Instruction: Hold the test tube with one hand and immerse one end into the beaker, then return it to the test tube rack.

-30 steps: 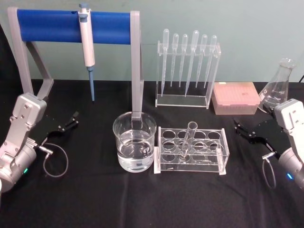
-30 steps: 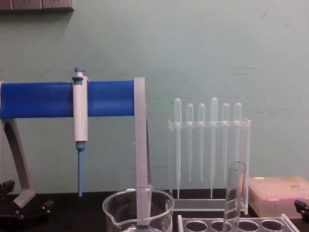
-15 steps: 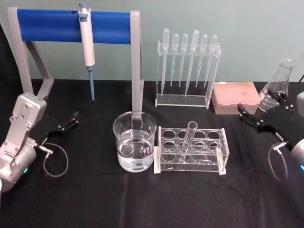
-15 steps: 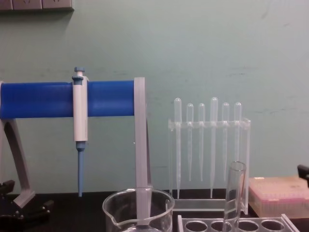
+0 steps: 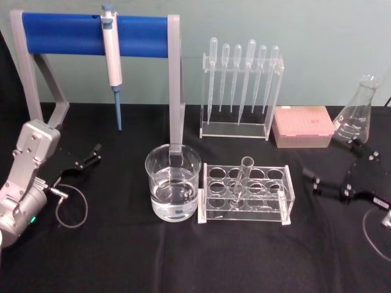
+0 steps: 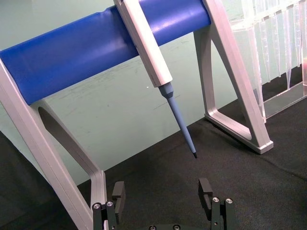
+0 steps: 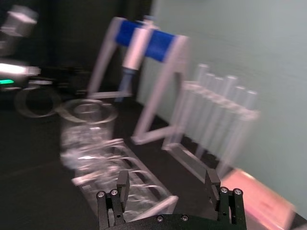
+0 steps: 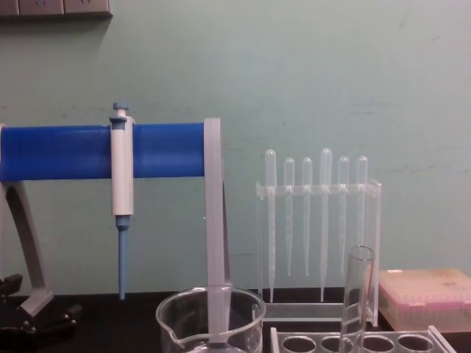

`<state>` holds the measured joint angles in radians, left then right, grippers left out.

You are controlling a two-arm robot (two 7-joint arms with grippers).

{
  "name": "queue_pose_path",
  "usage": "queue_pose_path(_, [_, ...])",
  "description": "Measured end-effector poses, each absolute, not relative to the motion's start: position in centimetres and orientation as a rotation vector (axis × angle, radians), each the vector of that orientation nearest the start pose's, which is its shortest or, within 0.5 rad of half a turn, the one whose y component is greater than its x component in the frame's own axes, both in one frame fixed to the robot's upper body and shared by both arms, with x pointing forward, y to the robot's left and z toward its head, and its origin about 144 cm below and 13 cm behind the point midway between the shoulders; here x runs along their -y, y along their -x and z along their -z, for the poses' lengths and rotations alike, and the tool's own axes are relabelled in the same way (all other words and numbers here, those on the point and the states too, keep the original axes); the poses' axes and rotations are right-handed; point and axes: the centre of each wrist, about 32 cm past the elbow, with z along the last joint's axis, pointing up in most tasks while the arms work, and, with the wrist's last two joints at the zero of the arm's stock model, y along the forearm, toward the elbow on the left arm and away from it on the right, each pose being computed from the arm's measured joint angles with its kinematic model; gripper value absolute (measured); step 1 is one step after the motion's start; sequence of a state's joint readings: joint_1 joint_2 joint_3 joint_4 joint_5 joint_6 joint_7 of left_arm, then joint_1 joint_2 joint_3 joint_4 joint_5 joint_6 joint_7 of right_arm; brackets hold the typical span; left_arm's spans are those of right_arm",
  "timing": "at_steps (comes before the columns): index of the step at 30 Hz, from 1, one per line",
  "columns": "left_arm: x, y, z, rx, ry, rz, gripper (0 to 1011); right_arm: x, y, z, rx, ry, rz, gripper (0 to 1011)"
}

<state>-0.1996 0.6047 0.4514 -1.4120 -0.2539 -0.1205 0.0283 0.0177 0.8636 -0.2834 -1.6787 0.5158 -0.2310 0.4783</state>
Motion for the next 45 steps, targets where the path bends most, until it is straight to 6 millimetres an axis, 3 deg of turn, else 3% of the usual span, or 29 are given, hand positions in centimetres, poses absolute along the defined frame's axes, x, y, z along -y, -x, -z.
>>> queue_pose_path(7, [-31.0, -48.9, -114.0, 0.285, -0.304, -1.248, 1000, 37.4, -44.8, -120.9, 0.302, 0.187, 0.551, 1002])
queue_pose_path(14, [-31.0, -48.9, -114.0, 0.285, -0.304, -1.248, 1000, 36.3, -45.9, -120.8, 0.26, 0.186, 0.442, 1002])
queue_pose_path(25, [-31.0, -48.9, -114.0, 0.285, -0.304, -1.248, 1000, 34.1, -47.7, -120.9, 0.184, 0.188, 0.387, 1002])
queue_pose_path(45, [-31.0, -48.9, -114.0, 0.285, -0.304, -1.248, 1000, 30.7, -50.1, -120.7, 0.224, 0.195, 0.399, 1002])
